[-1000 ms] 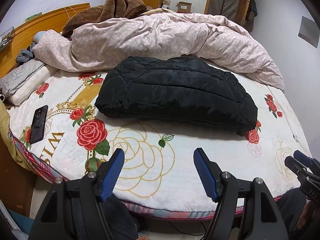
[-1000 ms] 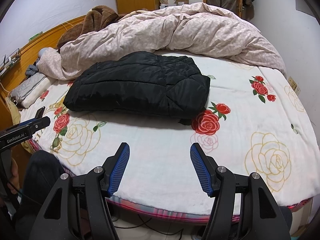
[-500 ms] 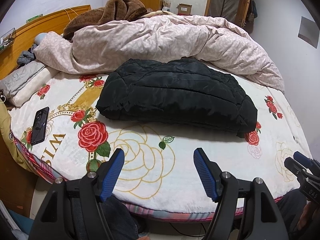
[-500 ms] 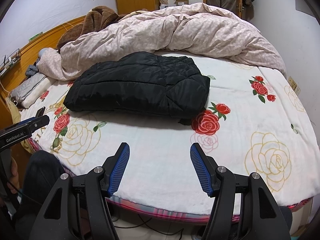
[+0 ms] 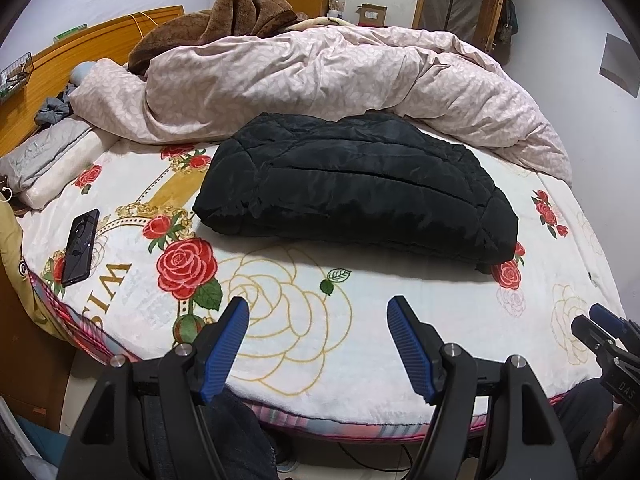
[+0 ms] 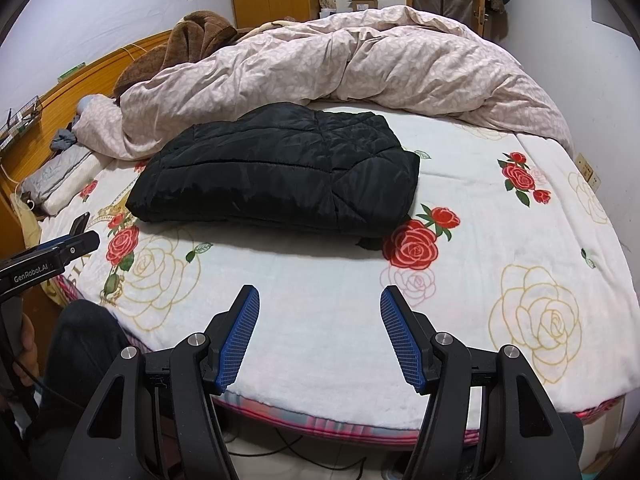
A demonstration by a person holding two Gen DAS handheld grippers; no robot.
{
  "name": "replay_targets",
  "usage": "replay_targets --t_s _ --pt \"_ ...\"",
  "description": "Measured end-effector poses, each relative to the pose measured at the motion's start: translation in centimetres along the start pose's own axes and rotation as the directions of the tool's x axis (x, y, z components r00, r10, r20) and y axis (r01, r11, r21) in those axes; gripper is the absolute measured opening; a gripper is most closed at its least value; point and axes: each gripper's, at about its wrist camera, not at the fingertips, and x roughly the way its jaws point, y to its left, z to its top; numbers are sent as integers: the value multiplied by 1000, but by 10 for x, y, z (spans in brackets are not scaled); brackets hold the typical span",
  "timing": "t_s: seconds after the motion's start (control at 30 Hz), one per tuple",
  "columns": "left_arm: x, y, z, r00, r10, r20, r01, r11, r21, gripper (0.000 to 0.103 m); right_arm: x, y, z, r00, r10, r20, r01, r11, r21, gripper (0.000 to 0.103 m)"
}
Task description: Fold large clothes
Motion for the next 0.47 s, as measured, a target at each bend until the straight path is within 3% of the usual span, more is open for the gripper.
replay_targets --t_s 0.47 --pt "4 1 -2 1000 19 -7 -19 999 -31 73 0 -3 0 1000 3 -1 -3 1000 -2 63"
